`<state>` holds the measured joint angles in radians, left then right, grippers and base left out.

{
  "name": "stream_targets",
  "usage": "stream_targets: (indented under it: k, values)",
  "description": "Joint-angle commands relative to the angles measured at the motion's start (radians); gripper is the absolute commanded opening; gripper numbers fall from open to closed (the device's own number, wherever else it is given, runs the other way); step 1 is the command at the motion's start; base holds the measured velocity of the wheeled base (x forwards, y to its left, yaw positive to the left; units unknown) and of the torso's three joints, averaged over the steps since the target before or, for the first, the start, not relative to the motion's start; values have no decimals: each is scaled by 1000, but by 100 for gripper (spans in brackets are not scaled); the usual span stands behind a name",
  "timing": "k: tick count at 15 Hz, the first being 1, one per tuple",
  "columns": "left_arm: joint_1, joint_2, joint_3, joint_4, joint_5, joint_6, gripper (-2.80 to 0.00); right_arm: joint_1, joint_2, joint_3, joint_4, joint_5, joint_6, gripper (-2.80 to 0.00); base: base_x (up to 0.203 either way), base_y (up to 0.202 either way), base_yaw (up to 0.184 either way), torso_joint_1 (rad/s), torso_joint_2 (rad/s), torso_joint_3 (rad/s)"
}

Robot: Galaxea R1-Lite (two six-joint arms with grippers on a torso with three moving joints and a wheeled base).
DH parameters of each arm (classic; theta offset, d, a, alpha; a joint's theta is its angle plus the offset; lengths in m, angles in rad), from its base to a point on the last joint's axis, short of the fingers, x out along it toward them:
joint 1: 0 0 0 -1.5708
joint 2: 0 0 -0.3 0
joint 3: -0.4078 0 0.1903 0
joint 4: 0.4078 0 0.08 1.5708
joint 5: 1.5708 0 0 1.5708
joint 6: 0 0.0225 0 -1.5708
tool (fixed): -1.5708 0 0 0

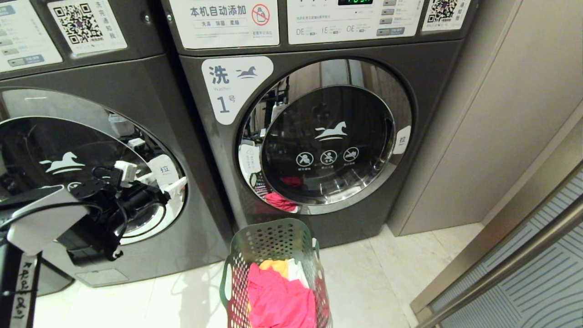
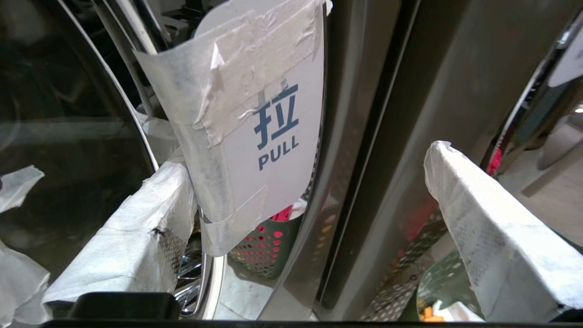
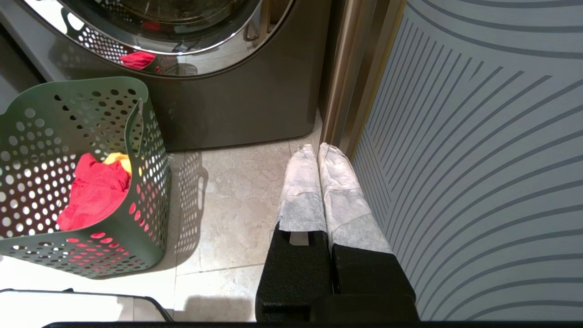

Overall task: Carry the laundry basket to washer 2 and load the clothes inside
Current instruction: Open the lid of the washing machine

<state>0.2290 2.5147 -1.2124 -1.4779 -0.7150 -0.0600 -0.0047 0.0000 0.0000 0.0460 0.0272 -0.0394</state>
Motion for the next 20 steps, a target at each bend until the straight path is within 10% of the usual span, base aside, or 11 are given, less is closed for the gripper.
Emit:
stream_targets:
  k: [1,8,20]
  values:
    - [3,23,-15,-5,-33,-7,0,0,0,6,0,0,-1,-280,0,0,0,0,0,0]
    - [-2,121,-231,11,-101,-101,0,0,2,6,0,0,-1,-280,0,0,0,0,0,0]
    - [-13,145,-253,17,-254,-162,0,0,0,6,0,0,-1,-280,0,0,0,0,0,0]
